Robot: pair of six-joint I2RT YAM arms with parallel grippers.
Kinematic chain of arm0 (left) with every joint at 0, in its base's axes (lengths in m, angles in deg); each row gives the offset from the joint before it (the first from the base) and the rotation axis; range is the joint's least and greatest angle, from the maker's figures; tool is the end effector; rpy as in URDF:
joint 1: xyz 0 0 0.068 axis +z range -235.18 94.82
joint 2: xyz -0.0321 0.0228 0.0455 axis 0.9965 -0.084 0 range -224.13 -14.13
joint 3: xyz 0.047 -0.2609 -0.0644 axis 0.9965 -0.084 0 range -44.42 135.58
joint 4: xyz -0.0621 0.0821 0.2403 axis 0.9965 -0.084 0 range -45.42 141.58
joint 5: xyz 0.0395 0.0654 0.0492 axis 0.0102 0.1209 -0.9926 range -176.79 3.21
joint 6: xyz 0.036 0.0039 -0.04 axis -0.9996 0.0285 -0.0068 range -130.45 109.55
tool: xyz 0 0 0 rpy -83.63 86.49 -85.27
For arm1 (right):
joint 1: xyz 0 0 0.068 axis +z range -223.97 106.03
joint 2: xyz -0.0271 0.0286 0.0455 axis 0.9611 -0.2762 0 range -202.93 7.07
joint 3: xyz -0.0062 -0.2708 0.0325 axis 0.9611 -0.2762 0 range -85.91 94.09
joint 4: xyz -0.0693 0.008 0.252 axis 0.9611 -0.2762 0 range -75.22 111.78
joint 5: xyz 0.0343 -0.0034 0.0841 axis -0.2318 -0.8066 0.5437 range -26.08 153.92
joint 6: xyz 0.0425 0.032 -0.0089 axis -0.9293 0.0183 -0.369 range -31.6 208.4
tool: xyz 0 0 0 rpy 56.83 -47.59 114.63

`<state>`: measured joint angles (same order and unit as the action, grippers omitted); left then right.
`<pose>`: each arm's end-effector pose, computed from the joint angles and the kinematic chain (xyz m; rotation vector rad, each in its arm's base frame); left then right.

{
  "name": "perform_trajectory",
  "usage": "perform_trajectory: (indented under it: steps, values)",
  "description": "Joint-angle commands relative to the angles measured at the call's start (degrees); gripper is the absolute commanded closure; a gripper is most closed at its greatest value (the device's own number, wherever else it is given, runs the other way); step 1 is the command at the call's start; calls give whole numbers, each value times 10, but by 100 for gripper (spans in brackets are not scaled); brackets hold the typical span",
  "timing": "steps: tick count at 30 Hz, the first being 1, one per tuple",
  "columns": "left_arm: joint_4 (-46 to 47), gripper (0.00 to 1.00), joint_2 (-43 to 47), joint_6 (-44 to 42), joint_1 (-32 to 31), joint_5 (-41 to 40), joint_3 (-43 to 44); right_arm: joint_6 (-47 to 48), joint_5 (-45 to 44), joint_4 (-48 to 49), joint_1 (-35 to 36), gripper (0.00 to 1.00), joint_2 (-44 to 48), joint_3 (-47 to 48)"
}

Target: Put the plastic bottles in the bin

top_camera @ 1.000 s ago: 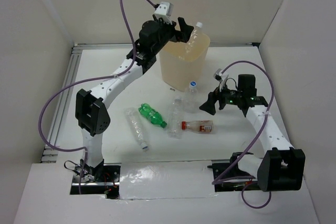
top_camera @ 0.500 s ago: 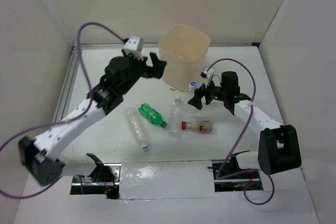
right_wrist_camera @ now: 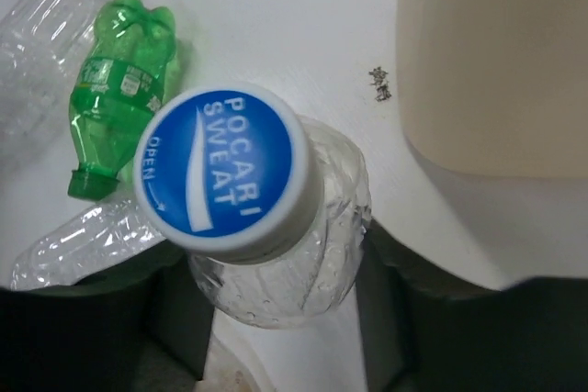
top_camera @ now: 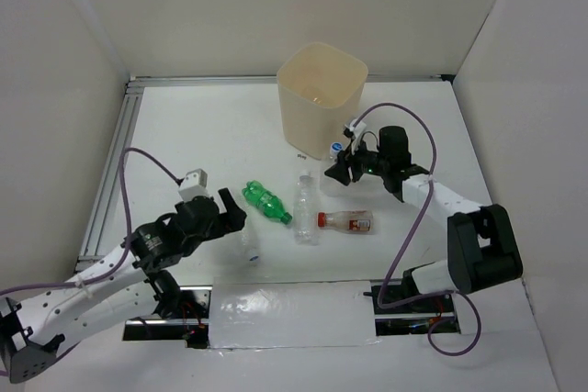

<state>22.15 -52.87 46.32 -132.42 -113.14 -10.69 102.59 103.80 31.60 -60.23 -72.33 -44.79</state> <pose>0.1140 -0.0999 0.2573 -0.4410 2.1120 -0.5802 0.2763 0.0911 0.2200 -0.8878 1.8079 0.7097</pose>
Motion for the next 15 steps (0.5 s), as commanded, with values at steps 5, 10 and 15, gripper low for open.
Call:
perform_trajectory:
  steps: [5,10,15]
  values:
    - [-82,0,-71,166,-71,-77,30,135,145,-171,10,64,75,81]
    - [-96,0,-137,215,-105,-98,38,199,258,-395,26,65,108,275]
    - [-63,0,-194,221,-113,-128,33,117,325,-391,26,66,73,434]
